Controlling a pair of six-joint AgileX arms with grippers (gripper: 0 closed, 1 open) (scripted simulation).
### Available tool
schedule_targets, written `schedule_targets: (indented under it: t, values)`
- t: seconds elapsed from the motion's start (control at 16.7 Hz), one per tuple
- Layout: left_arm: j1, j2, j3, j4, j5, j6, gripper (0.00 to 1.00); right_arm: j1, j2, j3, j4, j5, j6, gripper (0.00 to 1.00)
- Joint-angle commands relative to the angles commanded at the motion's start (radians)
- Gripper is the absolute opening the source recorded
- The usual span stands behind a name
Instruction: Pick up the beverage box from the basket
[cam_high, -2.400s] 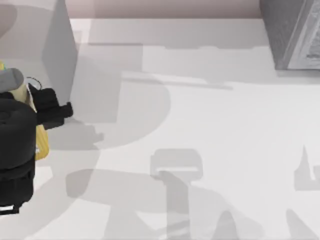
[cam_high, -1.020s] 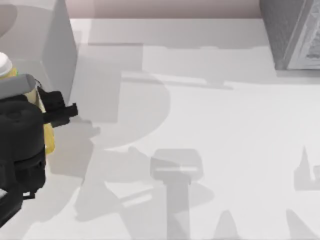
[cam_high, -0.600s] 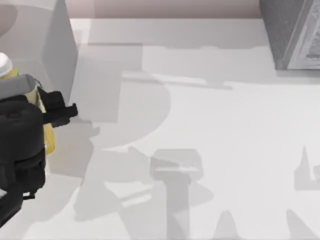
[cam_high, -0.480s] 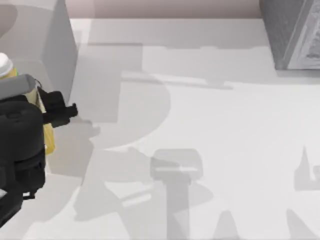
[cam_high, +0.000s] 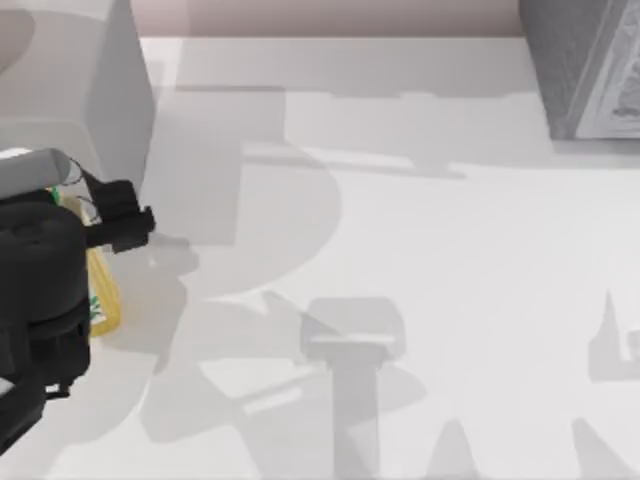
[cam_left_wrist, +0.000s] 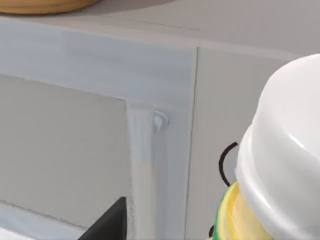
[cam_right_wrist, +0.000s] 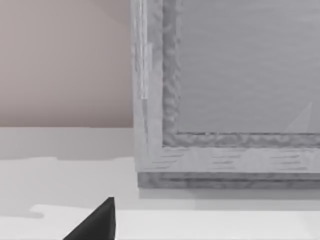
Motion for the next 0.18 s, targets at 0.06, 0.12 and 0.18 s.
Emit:
schedule_targets:
  t: [0.06, 0.12, 0.18]
  values:
    - [0.0, 0.0, 0.0, 0.0, 0.0, 0.0, 1.0, 0.0, 0.0, 0.0, 0.0, 0.0, 0.0, 1.0]
    - [0.0, 0.0, 0.0, 0.0, 0.0, 0.0, 1.0, 0.0, 0.0, 0.0, 0.0, 0.0, 0.0, 1.0]
    - [0.0, 0.0, 0.0, 0.0, 0.0, 0.0, 1.0, 0.0, 0.0, 0.0, 0.0, 0.0, 0.0, 1.0]
